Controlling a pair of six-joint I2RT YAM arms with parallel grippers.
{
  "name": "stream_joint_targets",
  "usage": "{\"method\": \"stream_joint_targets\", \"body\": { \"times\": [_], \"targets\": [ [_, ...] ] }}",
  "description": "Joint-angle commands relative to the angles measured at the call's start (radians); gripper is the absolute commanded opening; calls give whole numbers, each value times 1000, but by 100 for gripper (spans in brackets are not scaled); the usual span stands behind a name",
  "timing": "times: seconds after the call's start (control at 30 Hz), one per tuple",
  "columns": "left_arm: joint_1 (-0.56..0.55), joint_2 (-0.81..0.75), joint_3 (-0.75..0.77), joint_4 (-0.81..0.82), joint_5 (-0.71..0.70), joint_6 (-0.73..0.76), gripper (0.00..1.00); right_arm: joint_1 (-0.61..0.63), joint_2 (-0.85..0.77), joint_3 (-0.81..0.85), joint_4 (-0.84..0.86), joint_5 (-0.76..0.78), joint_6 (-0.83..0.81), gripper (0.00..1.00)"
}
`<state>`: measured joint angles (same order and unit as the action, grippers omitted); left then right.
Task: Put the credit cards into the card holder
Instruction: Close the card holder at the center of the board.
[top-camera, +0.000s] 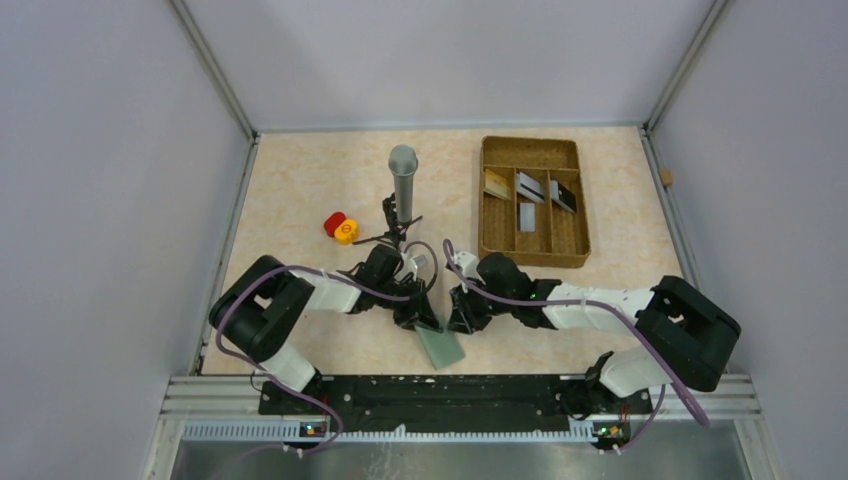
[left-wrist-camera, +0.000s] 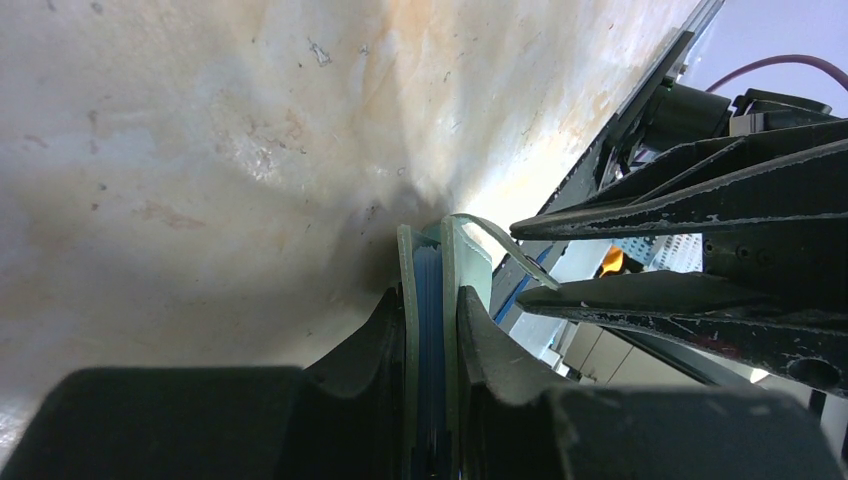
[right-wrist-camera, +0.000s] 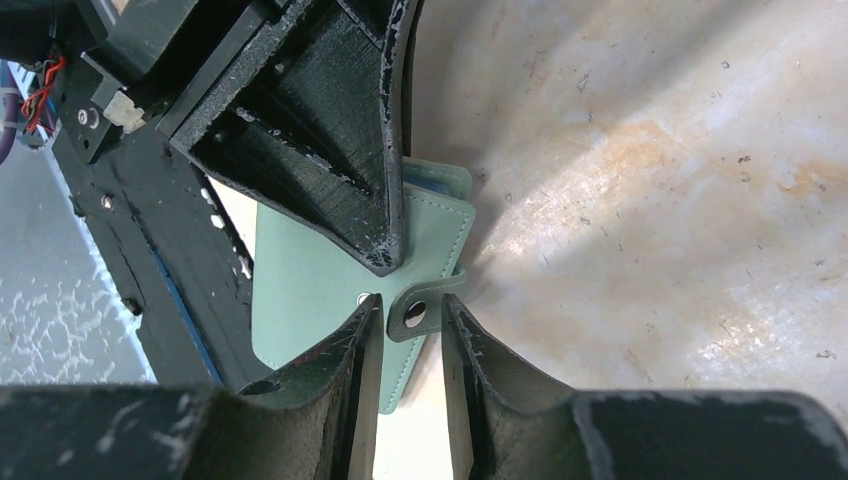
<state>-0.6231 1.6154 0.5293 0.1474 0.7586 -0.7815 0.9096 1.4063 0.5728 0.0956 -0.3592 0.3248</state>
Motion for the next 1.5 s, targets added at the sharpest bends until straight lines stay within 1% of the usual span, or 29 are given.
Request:
{"method": "stream_joint_targets", "body": {
  "times": [0.0, 0.2, 0.37, 0.4, 0.57, 0.63, 0.83, 1.03, 1.33, 1.47],
  "targets": [
    [-13, 57, -25, -62, -191, 91, 0, 12, -53, 26, 4, 18, -3, 27],
    [-12, 59, -23, -60, -188, 92, 0, 12, -63, 27, 1, 23, -3, 27],
    [-13, 59, -22, -62, -188, 92, 0, 13, -41, 27, -3, 23, -5, 22],
    [-13, 60, -22, -62, -188, 91, 0, 13, -39, 25, -2, 24, -6, 19],
    [-12, 57, -23, -62, -188, 90, 0, 12, -45, 22, -9, 28, -7, 8],
    [-13, 56, -23, -62, -189, 89, 0, 12, -43, 22, -10, 29, -8, 0],
    [-13, 58, -24, -61, -196, 77, 0, 13, -41, 11, 16, -44, 2, 0],
    [-10, 59, -36, -40, -207, 55, 0, 27, -33, -10, 42, -76, 17, 0],
    [-6, 69, -43, -18, -198, 43, 0, 68, 6, -10, 60, -34, 22, 0],
    [-6, 69, -45, -16, -198, 42, 0, 72, 13, -11, 73, -42, 26, 0]
  ]
}}
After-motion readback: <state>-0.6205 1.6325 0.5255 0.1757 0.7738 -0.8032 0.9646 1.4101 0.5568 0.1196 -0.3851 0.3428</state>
